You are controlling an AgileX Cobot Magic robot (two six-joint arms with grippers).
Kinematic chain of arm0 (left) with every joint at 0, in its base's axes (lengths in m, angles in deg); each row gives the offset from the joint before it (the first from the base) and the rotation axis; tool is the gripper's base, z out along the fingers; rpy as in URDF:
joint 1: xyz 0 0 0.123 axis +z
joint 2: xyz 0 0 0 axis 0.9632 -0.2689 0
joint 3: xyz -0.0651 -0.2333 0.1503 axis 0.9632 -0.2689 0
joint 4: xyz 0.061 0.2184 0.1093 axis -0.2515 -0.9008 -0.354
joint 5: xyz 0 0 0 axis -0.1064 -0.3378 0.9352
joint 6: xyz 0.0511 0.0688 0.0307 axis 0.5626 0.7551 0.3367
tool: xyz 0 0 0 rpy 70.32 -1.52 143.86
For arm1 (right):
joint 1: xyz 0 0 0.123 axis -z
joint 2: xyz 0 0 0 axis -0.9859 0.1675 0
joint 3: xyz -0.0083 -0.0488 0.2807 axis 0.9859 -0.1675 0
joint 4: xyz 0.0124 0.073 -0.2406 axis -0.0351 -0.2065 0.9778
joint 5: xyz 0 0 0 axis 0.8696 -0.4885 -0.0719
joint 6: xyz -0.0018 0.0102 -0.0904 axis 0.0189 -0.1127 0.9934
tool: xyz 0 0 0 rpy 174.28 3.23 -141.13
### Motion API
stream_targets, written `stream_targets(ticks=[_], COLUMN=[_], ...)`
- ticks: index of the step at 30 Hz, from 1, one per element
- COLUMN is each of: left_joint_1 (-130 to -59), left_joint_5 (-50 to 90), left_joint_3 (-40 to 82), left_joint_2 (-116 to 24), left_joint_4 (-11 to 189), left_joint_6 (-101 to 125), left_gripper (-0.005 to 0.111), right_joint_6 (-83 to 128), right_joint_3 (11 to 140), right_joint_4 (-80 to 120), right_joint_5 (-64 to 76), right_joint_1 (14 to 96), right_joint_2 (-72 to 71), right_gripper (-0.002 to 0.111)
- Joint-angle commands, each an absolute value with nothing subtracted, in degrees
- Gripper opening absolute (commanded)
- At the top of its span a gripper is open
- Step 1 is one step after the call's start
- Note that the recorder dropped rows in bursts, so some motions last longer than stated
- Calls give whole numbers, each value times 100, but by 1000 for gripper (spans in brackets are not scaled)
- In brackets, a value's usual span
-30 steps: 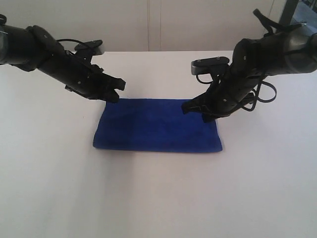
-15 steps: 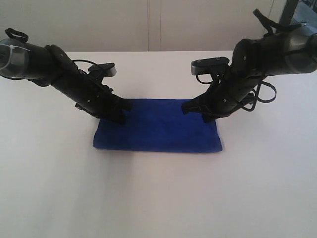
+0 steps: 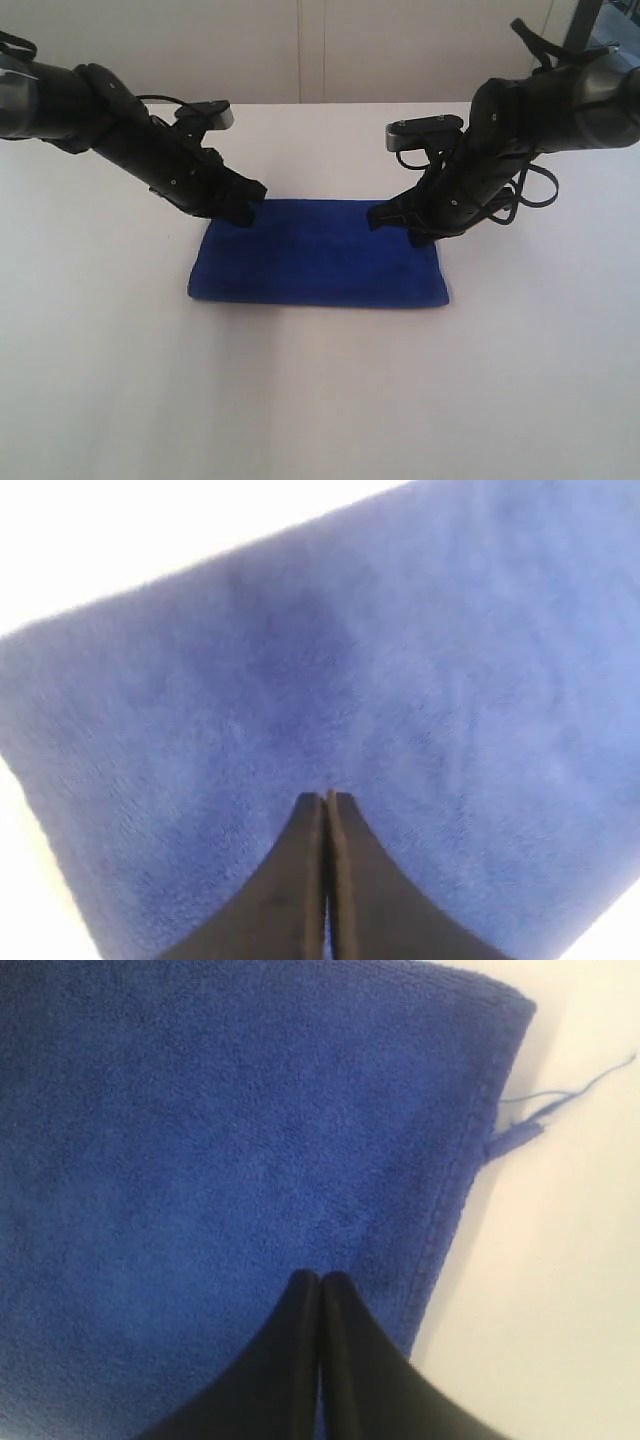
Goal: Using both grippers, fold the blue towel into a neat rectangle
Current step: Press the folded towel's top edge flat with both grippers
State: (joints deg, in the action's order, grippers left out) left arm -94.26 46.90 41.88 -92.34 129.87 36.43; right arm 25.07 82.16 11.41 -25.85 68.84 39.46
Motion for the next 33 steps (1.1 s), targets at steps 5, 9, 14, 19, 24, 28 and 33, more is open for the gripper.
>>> stream_targets(ticks=[5, 9, 14, 19, 24, 28, 33], left_joint_1=[-9446, -9446, -9446, -9446, -9446, -9446, -9446], left_joint_5=[4735, 4761, 4748, 4866, 4726, 4731, 4834], left_joint_3=[4134, 4134, 4134, 4277, 4301, 4291, 4257], left_joint_2=[-9320, -9541, -9627, -9454, -9188, -9289, -9541], left_joint_4=[12518, 12501, 12487, 12487, 12467, 12281, 11934], left_joint_6=[3660, 3660, 3660, 3660, 3691, 3689, 3547], left_gripper=[0, 0, 0, 0, 0, 0, 0], right_joint_6=[2559, 2559, 2559, 2559, 2559, 2559, 2559], right_joint_3=[8195, 8195, 8195, 8195, 8195, 8195, 8195], right_joint_4=[1167, 1167, 1167, 1167, 1167, 1167, 1167], right_joint_5=[-2521, -2521, -2533, -2543, -2518, -2507, -2482], right_joint_1=[6895, 6895, 6895, 6895, 6895, 6895, 6895], right_joint_2=[3928, 3928, 3928, 3928, 3928, 3928, 3928], right_gripper=[0, 0, 0, 0, 0, 0, 0])
